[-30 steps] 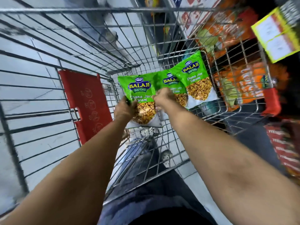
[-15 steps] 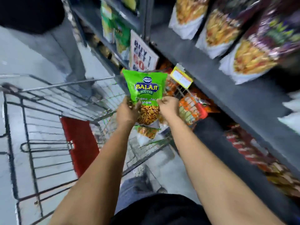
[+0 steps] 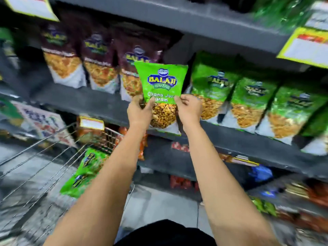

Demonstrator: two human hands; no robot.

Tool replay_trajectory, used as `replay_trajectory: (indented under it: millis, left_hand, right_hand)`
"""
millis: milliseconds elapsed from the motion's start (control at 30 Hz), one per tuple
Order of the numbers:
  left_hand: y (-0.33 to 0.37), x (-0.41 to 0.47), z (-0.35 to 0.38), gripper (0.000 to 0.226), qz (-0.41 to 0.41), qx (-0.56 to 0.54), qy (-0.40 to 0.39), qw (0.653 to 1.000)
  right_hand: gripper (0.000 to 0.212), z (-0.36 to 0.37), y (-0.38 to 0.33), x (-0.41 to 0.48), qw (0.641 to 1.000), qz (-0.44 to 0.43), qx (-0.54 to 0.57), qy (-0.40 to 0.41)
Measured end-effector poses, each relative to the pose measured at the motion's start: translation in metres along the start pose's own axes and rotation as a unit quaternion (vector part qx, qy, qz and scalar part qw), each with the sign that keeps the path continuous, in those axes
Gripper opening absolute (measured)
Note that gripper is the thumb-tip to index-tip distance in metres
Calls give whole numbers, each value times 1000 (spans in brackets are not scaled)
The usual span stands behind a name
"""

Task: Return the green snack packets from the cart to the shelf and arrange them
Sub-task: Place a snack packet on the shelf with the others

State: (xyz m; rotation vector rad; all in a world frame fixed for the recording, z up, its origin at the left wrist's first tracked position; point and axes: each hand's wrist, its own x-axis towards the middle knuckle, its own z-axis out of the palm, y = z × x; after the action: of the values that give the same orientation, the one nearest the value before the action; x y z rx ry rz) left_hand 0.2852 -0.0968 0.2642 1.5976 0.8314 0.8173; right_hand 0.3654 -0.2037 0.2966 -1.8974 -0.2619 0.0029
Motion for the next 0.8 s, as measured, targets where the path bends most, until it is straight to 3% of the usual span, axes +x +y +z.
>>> replay_trajectory:
  millis: [233,400,500,667,800]
  left_hand:
    - [11,28,93,31,9,-34,-119,992]
    - [-18,23,103,22,-24,-12,-159,987]
    - [-25,27,103,33,-25,-6,-163,986]
    - [-20,30,91,48,-29,-14,-160,987]
    - [-25,32,57,55,-12,-7,-99,995]
  right_hand:
    - [19,-42,26,58,995,16,-37,91]
    - [19,-31,69,68,992,40,-94,79]
    - [12,-25,76,64,989,55,-116,76]
    - [25,-24,58,58,984,55,-142,96]
    - [56,-7,23,36,932,-27,-349,96]
